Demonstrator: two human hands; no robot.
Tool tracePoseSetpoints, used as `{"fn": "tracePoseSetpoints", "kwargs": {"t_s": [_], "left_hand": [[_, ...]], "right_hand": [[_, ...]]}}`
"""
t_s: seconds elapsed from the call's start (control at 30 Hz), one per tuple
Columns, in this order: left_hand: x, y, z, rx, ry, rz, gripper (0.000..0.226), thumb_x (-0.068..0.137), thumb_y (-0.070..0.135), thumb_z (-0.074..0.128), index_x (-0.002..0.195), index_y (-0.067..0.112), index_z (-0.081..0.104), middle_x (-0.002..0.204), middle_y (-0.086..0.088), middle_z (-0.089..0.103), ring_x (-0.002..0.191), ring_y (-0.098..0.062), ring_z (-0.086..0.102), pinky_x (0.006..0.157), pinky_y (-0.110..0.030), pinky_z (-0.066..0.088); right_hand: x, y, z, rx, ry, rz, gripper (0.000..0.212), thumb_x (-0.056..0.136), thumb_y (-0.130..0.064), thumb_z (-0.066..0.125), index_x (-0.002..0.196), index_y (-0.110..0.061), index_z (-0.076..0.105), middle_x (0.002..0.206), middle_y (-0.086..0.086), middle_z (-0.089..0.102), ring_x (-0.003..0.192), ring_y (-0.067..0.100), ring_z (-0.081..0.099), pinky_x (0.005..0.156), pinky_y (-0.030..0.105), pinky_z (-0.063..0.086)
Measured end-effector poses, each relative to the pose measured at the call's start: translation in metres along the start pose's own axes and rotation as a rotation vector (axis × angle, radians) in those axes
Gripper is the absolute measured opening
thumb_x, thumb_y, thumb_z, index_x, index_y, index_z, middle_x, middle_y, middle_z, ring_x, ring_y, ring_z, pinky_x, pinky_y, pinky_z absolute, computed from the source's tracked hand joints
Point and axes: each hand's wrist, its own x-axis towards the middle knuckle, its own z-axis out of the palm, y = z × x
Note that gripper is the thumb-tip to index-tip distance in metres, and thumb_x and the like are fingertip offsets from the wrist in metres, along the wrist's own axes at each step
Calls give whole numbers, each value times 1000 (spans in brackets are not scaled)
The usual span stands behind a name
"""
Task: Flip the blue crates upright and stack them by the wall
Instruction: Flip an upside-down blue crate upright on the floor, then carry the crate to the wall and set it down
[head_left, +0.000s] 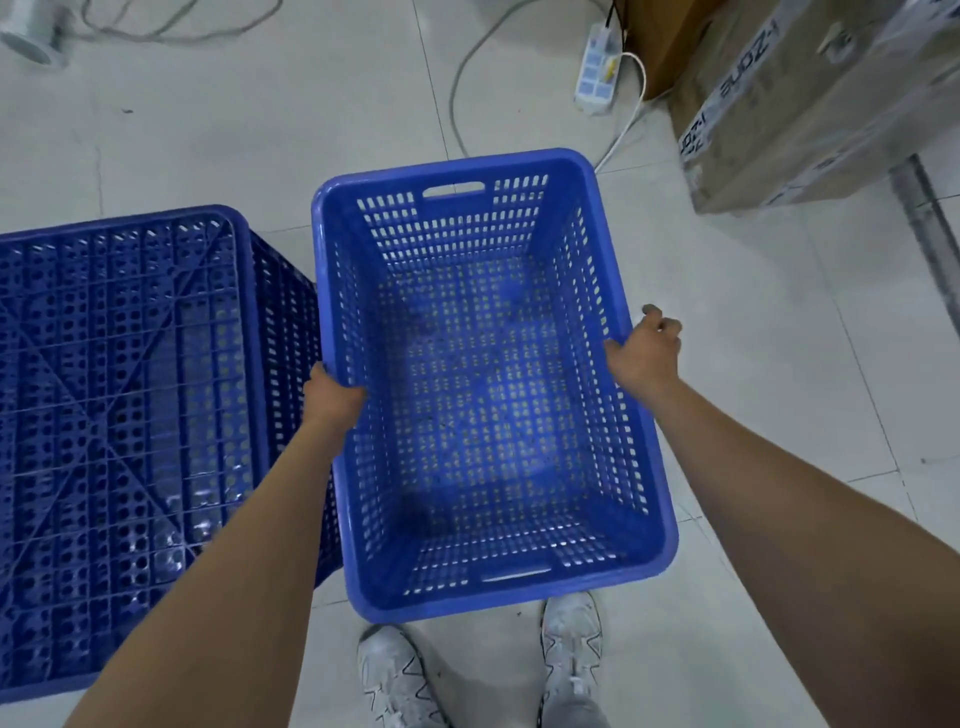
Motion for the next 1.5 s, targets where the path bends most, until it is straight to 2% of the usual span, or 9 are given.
{"fn": "tracePoseSetpoints", "kwargs": {"t_s": [0.13, 0.27, 0.47, 0.67, 0.77, 0.93, 1.1, 1.3, 1.5], "left_hand": [[17, -13, 9, -58, 12, 10, 62, 98, 12, 56, 151, 15, 24, 144, -8, 44, 99, -24, 51, 85, -37, 48], [35, -21, 10, -102, 18, -22, 46, 100, 8, 51, 142, 17, 38, 116, -6, 57, 78, -24, 54, 85, -56, 56], [43, -22, 16, -181, 62, -28, 38, 100, 9, 53, 136, 15, 47, 87, 6, 52, 70, -16, 50, 66, -37, 45], [27, -15, 18, -142, 144, 4, 42, 99, 7, 52, 139, 13, 45, 127, -11, 57, 95, -28, 53, 80, -36, 46], [9, -13, 10, -112, 136, 21, 44, 99, 4, 50, 141, 12, 42, 129, -10, 55, 97, -26, 51, 83, -34, 44], [-53, 15, -26, -61, 100, 31, 39, 98, 1, 49, 136, 9, 43, 115, -10, 52, 78, -23, 52, 64, -32, 44], [-146, 59, -92, -17, 124, -20, 36, 95, 6, 53, 130, 5, 46, 117, -20, 58, 95, -39, 59, 76, -46, 53], [-272, 92, -192, -28, 160, -45, 36, 95, 7, 54, 130, 5, 46, 94, -15, 55, 71, -29, 52, 75, -50, 55], [-412, 82, -295, -97, 295, -74, 16, 96, 13, 52, 109, 12, 43, 89, -12, 51, 72, -27, 52, 61, -39, 49]], "right_hand": [[25, 14, 9, 129, -159, 164, 50, 92, -29, 58, 132, -3, 43, 129, 18, 54, 99, 32, 57, 80, 35, 47], [31, 21, 26, 178, -123, 149, 34, 88, -22, 56, 119, -8, 55, 110, 13, 64, 90, 33, 64, 76, 36, 53], [44, 26, 29, 497, -188, 257, 15, 88, -8, 62, 101, -15, 60, 99, 11, 63, 73, 26, 56, 59, 35, 48], [38, 17, 28, 255, -54, 201, 25, 90, -11, 56, 115, -10, 58, 103, 10, 62, 81, 28, 56, 69, 32, 47], [25, 11, 15, 175, -62, 193, 33, 89, -8, 55, 123, -4, 54, 116, 14, 61, 88, 30, 57, 74, 32, 48], [-24, -10, -51, 111, -77, 180, 34, 89, -6, 53, 122, -4, 51, 117, 15, 60, 86, 29, 55, 76, 34, 50], [-98, -52, -148, 99, -112, 162, 34, 88, -6, 53, 122, -2, 51, 118, 16, 61, 85, 31, 55, 69, 31, 44], [-207, -105, -266, 92, -121, 84, 35, 87, -8, 51, 122, -3, 49, 119, 15, 59, 88, 31, 57, 69, 32, 44], [-326, -154, -335, 51, -144, -45, 40, 84, -7, 55, 123, -2, 49, 118, 15, 60, 101, 35, 62, 69, 33, 46]]}}
